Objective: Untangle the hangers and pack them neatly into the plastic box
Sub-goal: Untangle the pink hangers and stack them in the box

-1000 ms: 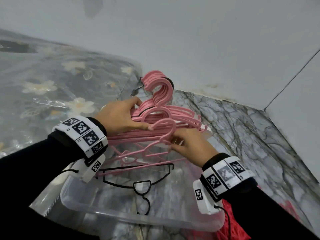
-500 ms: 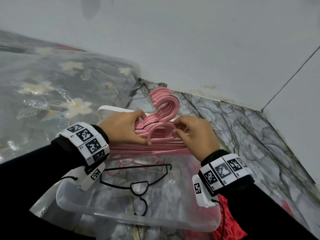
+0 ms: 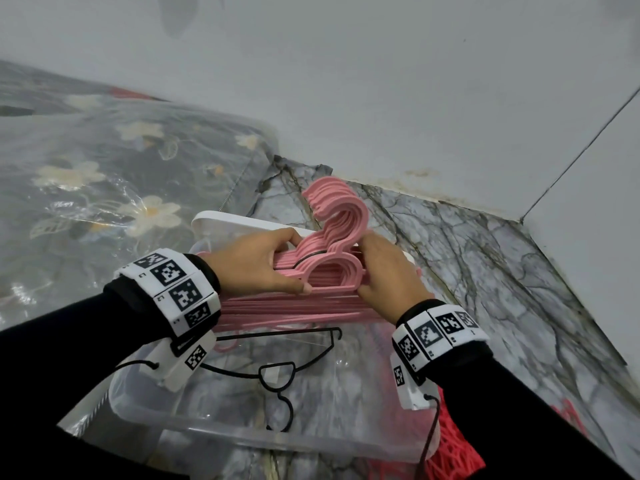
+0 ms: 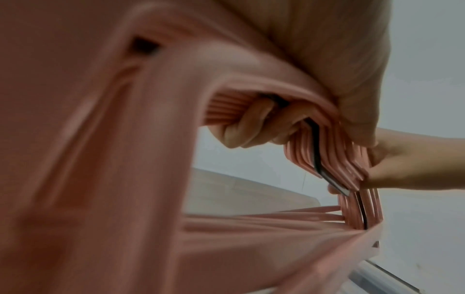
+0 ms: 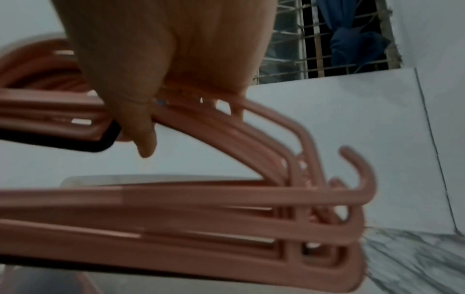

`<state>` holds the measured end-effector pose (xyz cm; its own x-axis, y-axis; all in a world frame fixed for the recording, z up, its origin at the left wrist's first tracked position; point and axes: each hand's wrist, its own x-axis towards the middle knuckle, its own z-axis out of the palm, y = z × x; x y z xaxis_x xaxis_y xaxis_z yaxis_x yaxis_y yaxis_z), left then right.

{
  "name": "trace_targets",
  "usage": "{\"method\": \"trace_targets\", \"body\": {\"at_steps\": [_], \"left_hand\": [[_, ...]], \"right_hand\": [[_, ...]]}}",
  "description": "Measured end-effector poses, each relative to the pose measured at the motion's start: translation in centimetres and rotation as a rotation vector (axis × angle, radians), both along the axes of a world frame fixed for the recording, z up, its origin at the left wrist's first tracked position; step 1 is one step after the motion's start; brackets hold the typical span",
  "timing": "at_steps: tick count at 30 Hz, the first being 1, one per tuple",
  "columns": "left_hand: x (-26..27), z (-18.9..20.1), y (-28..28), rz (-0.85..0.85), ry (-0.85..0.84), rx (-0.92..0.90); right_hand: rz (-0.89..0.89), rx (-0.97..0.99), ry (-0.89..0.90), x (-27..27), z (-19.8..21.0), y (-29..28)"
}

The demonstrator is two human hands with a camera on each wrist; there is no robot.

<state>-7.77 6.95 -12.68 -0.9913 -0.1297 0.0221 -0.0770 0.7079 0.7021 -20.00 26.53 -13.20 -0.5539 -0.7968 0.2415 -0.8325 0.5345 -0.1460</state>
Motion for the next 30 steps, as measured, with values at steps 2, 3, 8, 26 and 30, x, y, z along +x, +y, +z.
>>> {"method": "trace_targets", "body": {"at_steps": [2,3,8,26,30], "left_hand": [[0.0,0.2,0.4,-0.022,-0.009,0.015],[-0.1,0.4,0.4,-0.042,-0.023,0.022],[-0.4,0.3,0.1,-0.066,-0.009,-0.43],[0.4,2.3,-4.8,0.087,-0.055,-0.481],[0.7,2.7,-5.4,0.09,-0.1,-0.446]], "right_hand": [[-0.016,0.007,0.01,0.0,-0.1,-0.1],[-0.03,0.022,0.006,0.0,-0.1,-0.1],[-0.078,0.074,0.045,0.0,-0.1,-0.4],[-0.206,0.178,-0.575,-3.8,-0.4,3.8],[-0.366,0.354,-0.585,-5.3,-3.2,4.6]]}}
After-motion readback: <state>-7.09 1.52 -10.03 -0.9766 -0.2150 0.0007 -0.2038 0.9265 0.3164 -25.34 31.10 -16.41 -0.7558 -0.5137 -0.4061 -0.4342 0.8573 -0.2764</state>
